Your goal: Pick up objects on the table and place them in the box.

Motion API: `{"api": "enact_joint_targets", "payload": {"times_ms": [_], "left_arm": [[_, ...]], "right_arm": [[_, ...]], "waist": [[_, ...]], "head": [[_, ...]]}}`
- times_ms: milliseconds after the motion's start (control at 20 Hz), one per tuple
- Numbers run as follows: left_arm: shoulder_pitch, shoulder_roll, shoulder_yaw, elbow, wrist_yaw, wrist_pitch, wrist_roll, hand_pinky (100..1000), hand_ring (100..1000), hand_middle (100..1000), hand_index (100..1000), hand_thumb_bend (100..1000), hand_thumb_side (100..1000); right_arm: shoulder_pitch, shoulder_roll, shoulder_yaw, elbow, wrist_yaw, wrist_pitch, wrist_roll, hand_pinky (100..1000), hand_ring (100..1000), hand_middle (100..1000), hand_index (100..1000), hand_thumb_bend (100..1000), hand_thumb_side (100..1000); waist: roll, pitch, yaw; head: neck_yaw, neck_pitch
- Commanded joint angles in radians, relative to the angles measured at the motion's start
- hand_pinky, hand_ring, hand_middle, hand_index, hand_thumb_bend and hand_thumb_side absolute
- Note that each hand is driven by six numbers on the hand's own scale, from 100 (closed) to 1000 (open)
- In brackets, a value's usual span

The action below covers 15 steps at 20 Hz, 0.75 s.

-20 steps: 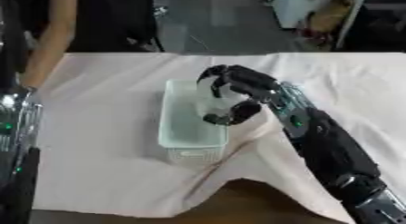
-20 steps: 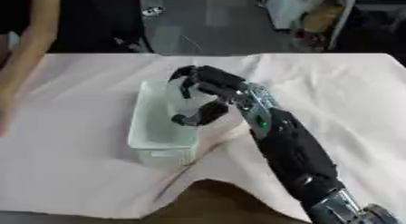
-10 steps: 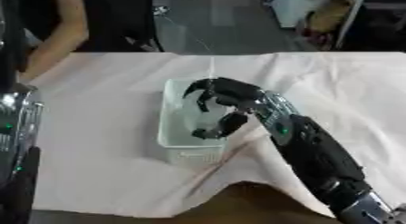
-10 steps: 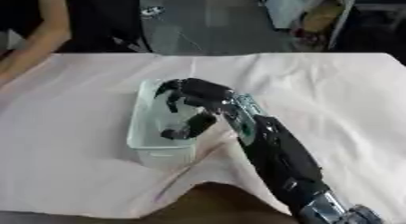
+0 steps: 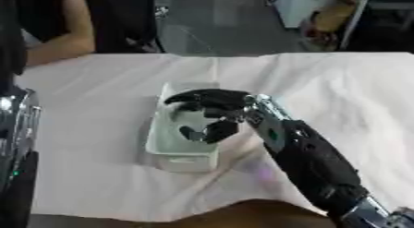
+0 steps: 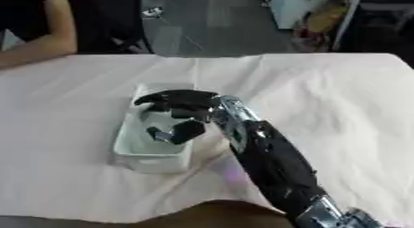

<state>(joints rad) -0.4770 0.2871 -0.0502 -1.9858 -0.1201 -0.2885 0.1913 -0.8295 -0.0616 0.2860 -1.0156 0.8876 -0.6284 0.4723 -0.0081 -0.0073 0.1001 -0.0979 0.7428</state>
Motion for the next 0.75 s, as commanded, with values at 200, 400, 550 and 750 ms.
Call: {"api": "enact_joint_targets", "payload": {"times_ms": [200,400,550,750], "left_arm": [[-0.017,0.004,-0.002,-0.014,0.005,-0.002,-0.005,526,594,670,770,100,779],[-0.015,0.005,-0.002,-0.014,0.004,-0.001,-0.006,525,594,670,769,100,779],[-0.016,0.005,-0.001,-0.014,0.004,-0.002,-0.005,526,594,670,769,100,778],[-0.013,0.007,0.0,-0.014,0.002,-0.001,-0.004,526,594,670,768,100,779]], "right_arm": [[-0.057,-0.03,-0.026,-0.106,-0.011,0.038,-0.075,1000,1000,1000,1000,100,778],[-0.065,-0.042,-0.027,-0.157,-0.024,0.06,-0.1,1000,1000,1000,1000,100,759],[-0.06,-0.044,-0.024,-0.172,-0.029,0.068,-0.098,1000,1000,1000,1000,100,759],[-0.04,-0.062,-0.028,-0.213,-0.048,0.072,-0.101,1000,1000,1000,1000,100,718]], "waist": [[0.002,-0.014,0.0],[0.001,-0.015,-0.001],[0.001,-0.015,-0.001],[-0.001,-0.016,-0.006]], "head": [[-0.011,-0.019],[-0.011,-0.021],[-0.011,-0.022],[-0.005,-0.024]]}}
